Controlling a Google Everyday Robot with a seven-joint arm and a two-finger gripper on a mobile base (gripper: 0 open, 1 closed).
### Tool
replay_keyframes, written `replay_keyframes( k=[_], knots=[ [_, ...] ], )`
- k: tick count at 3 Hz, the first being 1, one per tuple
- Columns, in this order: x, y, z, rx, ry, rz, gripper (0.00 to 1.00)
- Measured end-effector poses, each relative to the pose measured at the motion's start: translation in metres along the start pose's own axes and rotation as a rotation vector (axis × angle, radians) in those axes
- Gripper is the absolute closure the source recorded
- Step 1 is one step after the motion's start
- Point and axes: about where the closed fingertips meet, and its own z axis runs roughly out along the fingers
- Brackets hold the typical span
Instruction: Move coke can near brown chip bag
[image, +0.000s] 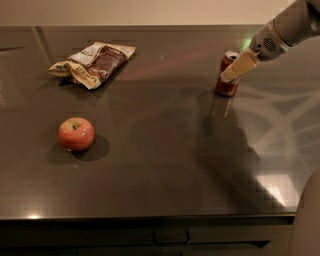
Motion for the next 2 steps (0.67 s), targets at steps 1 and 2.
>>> replay_keyframes(
  k=[1,2],
  knots=[
    [-0.008,0.001,-0.006,0.014,-0.013,0.017,0.70],
    [-0.026,0.010,-0.008,0.000,-0.040,0.008,0.93]
  ],
)
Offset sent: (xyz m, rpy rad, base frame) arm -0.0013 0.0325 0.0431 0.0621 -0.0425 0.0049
